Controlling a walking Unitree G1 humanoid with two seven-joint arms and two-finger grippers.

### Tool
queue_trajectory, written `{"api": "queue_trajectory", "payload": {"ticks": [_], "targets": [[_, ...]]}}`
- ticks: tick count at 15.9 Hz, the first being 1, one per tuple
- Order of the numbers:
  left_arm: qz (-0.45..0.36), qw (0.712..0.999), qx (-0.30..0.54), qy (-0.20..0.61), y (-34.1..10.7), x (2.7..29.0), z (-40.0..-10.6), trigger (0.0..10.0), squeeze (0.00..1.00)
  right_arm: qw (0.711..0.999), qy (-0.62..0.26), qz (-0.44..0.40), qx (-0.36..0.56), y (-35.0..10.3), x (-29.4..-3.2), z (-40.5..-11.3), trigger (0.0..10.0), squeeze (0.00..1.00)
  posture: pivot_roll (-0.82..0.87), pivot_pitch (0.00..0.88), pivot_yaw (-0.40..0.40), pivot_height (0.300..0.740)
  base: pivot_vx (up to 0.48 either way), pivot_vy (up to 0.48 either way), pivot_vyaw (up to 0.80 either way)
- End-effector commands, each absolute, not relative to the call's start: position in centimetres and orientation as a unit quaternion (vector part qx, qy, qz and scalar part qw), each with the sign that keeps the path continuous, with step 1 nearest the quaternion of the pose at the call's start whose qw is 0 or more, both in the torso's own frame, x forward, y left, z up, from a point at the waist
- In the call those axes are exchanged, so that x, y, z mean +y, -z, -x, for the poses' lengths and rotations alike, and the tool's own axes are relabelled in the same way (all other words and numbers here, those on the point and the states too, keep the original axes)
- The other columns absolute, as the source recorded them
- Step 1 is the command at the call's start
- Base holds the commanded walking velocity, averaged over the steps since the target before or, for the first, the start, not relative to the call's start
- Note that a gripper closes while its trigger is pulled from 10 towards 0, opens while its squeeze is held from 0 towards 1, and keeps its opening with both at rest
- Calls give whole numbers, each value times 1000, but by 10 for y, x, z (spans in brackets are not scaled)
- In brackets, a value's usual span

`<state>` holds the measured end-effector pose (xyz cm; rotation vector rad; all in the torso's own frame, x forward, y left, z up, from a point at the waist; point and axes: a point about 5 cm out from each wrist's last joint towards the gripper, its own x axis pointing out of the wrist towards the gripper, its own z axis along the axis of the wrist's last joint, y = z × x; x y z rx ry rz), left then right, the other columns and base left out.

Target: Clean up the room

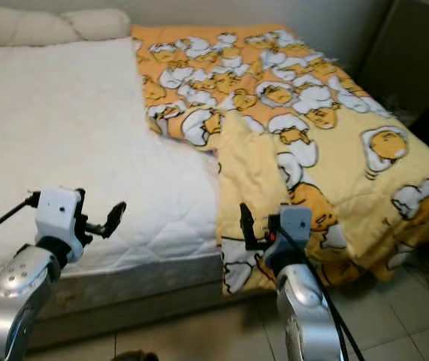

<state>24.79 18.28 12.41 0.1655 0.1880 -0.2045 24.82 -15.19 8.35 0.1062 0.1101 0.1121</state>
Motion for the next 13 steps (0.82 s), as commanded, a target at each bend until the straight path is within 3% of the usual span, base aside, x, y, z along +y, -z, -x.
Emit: {"api": "queue_trajectory", "payload": {"ticks": [1, 4, 13], "targets": [[-81, 988, 78, 106, -130, 181, -254, 10000, 27, 996, -51, -47, 53, -87, -152, -250, 10000, 0, -17, 0, 32, 740, 386, 0, 800], [-81, 989, 78, 97, -129, 184, -257, 10000, 27, 996, -54, -42, 62, -89, -153, -254, 10000, 0, -13, 0, 30, 740, 387, 0, 800], [-74, 990, 84, 87, -123, 184, -260, 10000, 12, 991, -82, -37, 96, -84, -148, -260, 10000, 0, 2, 0, 6, 740, 357, 0, 0]]}}
